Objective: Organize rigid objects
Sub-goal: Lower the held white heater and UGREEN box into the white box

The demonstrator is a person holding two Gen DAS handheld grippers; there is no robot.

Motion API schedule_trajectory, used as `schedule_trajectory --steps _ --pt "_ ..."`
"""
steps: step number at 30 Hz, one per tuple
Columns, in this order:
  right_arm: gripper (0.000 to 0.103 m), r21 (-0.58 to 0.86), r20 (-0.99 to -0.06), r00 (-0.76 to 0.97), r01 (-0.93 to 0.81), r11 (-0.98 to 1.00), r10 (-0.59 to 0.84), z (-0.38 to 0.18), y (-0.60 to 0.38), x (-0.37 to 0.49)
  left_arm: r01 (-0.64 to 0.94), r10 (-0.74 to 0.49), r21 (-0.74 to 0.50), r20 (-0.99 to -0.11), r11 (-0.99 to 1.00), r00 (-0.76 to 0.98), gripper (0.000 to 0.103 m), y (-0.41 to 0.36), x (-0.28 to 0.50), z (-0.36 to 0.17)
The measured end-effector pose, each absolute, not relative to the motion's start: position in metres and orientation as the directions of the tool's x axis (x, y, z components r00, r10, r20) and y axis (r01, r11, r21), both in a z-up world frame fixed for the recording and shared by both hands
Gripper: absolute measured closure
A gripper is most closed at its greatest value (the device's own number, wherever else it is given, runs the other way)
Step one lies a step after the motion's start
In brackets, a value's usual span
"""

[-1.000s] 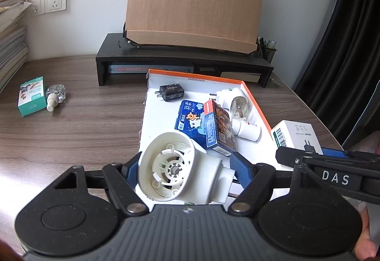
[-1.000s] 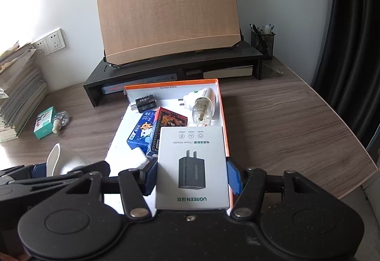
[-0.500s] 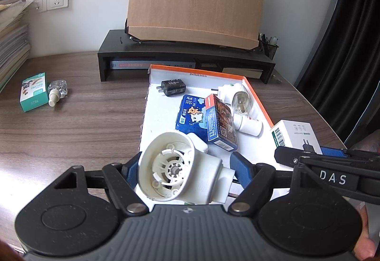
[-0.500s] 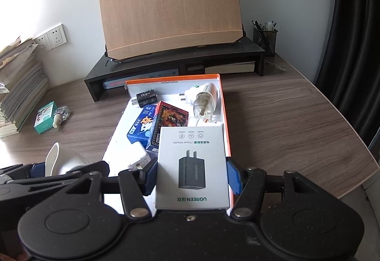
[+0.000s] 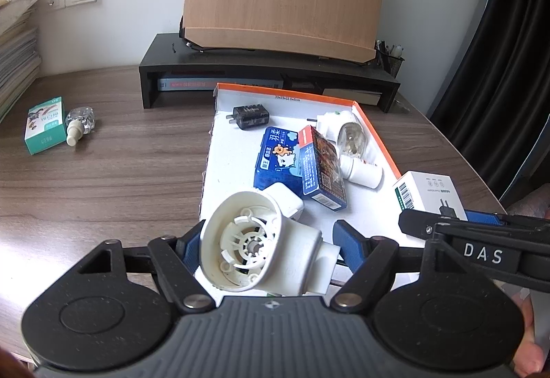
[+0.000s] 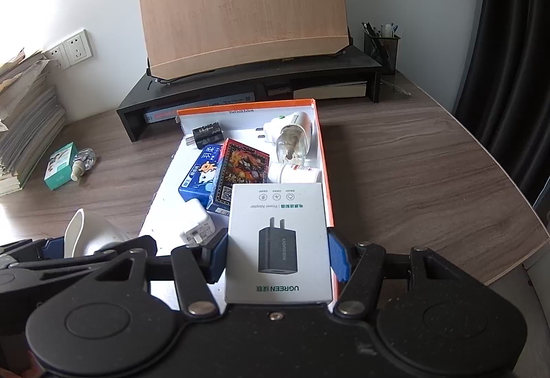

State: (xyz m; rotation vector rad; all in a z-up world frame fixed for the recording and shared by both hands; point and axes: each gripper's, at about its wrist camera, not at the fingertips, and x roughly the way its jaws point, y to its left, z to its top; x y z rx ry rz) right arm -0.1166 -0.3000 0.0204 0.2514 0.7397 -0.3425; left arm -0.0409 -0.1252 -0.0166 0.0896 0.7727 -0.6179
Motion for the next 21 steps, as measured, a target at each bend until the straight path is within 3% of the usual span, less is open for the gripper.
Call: schedule_trajectory --steps 21 --pt "0.032 0.104 -0.709 0.671 0.404 0.909 -0.217 0.0131 -0.3043 -0.1130 0.552 -0.490 -0.156 -0.690 0.819 0.532 0.025 -0.1288 -0.0365 -0.0234"
